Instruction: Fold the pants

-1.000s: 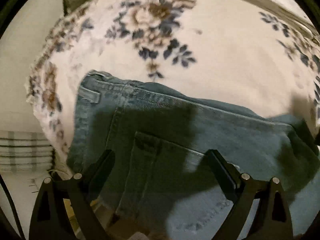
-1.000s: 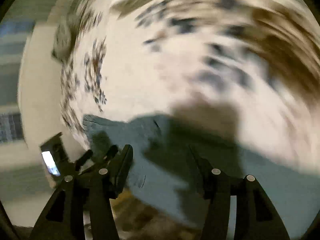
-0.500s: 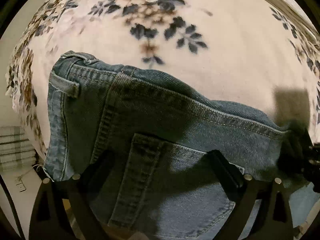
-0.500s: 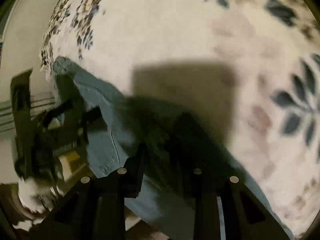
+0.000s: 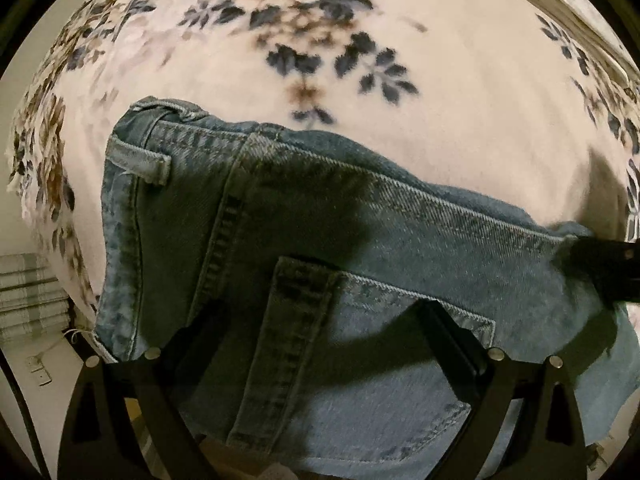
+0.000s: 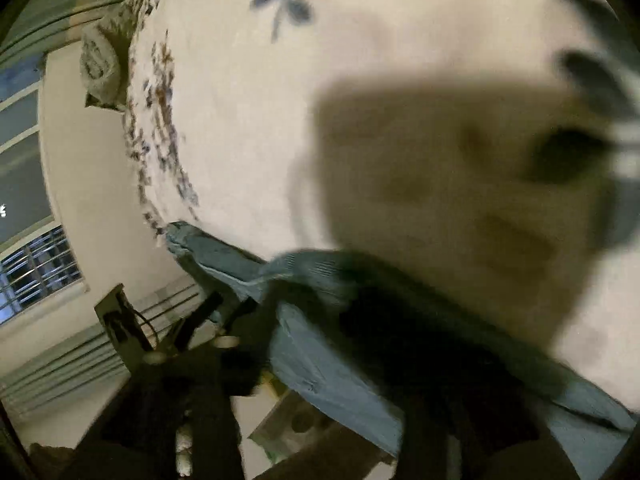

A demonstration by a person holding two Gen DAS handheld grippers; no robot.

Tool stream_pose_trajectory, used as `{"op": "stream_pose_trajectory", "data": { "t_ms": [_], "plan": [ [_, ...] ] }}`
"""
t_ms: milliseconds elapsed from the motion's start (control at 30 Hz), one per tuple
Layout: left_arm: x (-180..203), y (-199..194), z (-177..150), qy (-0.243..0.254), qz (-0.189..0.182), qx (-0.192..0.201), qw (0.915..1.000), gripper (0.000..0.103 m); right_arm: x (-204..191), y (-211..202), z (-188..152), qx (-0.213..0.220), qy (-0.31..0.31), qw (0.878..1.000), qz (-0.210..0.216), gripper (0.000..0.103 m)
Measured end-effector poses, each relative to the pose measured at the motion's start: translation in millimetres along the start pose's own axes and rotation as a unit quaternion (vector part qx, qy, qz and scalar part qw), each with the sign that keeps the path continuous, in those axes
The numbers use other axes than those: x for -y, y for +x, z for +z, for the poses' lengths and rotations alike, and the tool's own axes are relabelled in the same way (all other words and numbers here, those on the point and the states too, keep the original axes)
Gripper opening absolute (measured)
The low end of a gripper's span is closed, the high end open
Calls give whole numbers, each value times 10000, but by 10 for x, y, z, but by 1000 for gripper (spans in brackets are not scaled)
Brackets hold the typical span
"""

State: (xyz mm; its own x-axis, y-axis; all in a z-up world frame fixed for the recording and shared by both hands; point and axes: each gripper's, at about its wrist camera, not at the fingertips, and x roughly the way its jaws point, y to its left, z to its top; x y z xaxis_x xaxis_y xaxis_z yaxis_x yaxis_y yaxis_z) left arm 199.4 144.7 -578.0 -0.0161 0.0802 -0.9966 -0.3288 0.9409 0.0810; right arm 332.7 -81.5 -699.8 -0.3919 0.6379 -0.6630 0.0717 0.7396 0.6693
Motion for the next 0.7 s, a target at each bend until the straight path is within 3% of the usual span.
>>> {"op": "stream_pose_trajectory", "data": {
  "t_ms": [67, 100, 133, 200, 267, 333, 367, 433, 467, 600, 667, 700],
  "plan": [
    [-9, 2, -15, 95, 41, -7, 9999, 99, -103, -49, -31, 93, -340, 9971, -672, 15],
    [-14, 0, -21, 130, 51, -1, 9999, 99, -99, -177, -45, 282, -322, 9972, -619, 10],
    [-18, -10, -30, 162, 70, 28, 9998, 99, -107, -251, -47, 423, -304, 9970, -566, 9],
    [50, -18, -67, 224, 147, 67, 9996, 99, -45, -440, -108, 786, -354, 9923, -894, 8],
    [87, -97, -113, 259, 147, 99, 9995, 99, 109, -478, -132, 572, -70, 9964, -623, 9],
    [153, -222, -121, 330, 63, 176, 9993, 99, 150, -590, -202, 604, -13, 9953, -756, 31],
    [200, -298, -122, 384, 10, 256, 9989, 99, 111, -693, -260, 760, -193, 9916, -1032, 35],
    [327, -421, -116, 522, -76, 372, 9979, 99, 77, -923, -476, 953, -569, 9832, -1452, 55],
    [393, -444, -106, 577, -102, 395, 9975, 99, 55, -945, -531, 938, -621, 9811, -1574, 57],
    [740, -409, -5, 843, -220, 439, 9952, 99, 243, -861, -704, 550, -972, 9677, -2260, 57],
    [944, -329, 70, 1069, -59, 519, 9929, 99, 251, -757, -651, 615, -1158, 9540, -2696, 44],
    [1029, -288, 110, 1148, 41, 545, 9919, 99, 322, -774, -610, 766, -1092, 9472, -2914, 32]
  ]
}}
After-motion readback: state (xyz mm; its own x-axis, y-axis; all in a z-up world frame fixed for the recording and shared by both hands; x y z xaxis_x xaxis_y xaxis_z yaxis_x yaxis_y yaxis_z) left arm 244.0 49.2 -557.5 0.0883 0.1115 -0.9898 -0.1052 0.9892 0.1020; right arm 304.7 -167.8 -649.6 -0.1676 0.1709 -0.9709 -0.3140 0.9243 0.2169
